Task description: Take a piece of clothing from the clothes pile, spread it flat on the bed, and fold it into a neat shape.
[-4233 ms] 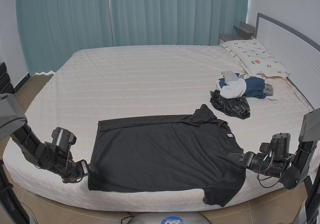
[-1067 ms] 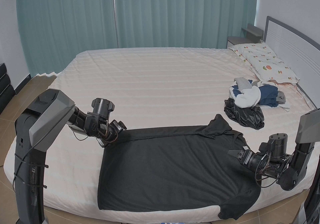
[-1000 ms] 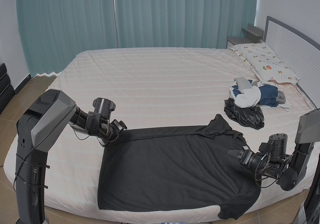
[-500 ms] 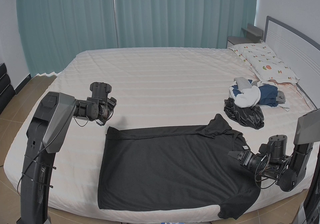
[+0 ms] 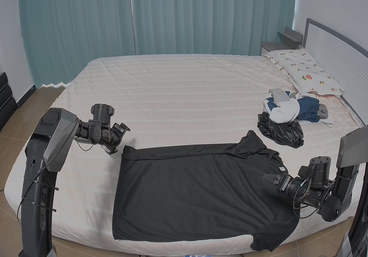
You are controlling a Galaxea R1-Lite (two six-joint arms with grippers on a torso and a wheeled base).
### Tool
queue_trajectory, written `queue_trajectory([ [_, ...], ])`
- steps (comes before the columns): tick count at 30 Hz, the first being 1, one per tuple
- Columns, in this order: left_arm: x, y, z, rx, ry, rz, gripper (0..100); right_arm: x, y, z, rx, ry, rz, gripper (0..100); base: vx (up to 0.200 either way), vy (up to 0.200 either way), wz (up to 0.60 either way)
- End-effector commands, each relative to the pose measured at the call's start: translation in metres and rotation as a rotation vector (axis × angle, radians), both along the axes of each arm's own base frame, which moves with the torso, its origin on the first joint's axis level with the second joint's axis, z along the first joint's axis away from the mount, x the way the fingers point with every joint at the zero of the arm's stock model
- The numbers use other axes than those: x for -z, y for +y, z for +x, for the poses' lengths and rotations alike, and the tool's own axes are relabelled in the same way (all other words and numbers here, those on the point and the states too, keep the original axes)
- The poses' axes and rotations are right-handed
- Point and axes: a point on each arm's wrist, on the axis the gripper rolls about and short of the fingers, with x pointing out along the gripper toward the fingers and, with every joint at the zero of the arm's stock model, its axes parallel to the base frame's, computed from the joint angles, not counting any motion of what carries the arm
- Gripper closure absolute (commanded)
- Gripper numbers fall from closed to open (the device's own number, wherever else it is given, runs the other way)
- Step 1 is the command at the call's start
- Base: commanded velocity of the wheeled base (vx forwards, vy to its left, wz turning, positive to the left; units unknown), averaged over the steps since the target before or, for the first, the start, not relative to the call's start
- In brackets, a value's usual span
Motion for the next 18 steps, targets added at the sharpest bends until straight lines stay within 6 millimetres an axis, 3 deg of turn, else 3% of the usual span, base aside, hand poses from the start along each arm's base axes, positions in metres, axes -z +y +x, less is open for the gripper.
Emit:
queue_trajectory([
  [1, -0.01, -0.001, -0.016, 0.092, -0.026, 0.025, 0, 0.007, 0.001, -0.001, -0.005, 0.02, -0.007, 0, 0.0, 0.0, 0.0],
  [18, 0.014, -0.022, -0.031, 0.246, -0.165, 0.179, 0, 0.006, 0.003, -0.003, -0.009, 0.01, -0.008, 0, 0.0, 0.0, 0.0],
])
